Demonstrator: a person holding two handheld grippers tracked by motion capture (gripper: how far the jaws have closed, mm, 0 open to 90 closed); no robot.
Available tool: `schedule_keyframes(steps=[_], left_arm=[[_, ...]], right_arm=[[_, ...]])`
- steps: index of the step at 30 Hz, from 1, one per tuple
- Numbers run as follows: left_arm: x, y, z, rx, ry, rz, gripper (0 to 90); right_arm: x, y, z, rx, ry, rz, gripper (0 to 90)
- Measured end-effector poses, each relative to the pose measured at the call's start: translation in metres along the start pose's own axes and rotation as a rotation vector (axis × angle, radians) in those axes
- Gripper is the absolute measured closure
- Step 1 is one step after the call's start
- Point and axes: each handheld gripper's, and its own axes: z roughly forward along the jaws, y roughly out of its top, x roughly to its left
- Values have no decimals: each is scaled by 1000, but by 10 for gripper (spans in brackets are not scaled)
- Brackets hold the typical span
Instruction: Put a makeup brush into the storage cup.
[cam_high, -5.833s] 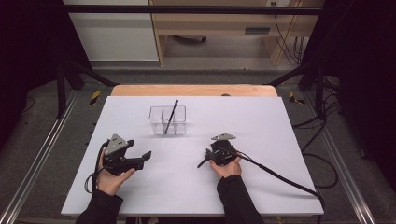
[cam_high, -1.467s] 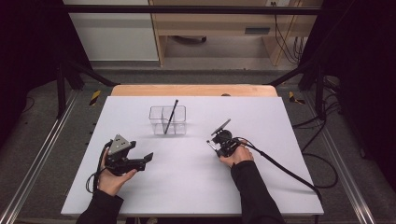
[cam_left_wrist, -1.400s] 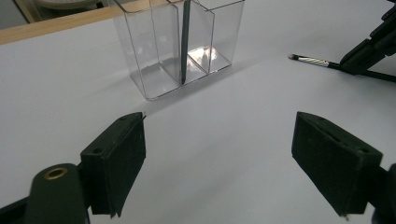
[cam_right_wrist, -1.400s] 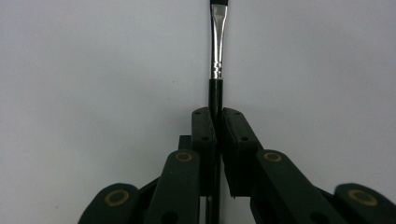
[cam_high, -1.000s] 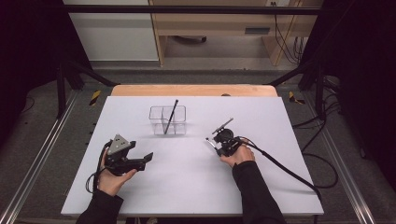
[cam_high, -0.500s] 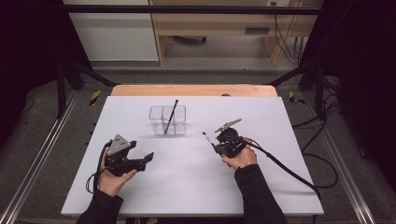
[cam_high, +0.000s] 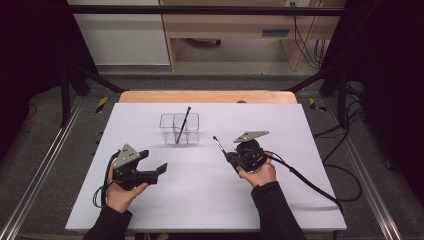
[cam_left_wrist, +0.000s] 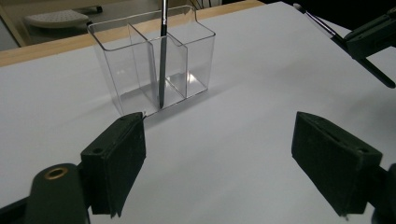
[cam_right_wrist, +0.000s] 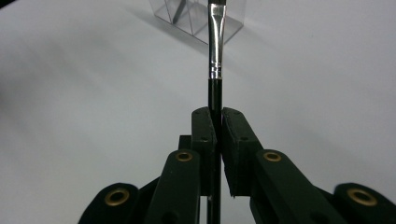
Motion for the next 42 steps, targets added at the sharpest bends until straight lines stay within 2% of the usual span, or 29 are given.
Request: schedule_keyframes(steps=[12, 20, 24, 29, 32, 42], left_arm=[[-7, 7, -3, -34, -36, -25, 167], [-10, 14, -1, -46, -55, -25, 167], [-12, 20, 0, -61, -70, -31, 167], [-17, 30, 1, -79, -88, -21, 166], [-20, 34, 2, -86, -93, -13, 166], [-23, 43, 8, -103, -101, -28, 164]], right_arm=[[9, -2, -6, -131, 42, 12, 845], [14, -4, -8, -200, 67, 7, 844], [16, -4, -10, -219, 77, 7, 845], [18, -6, -13, -242, 77, 2, 845], [20, -7, -13, -250, 81, 4, 845], [23, -8, -12, -286, 94, 12, 845]])
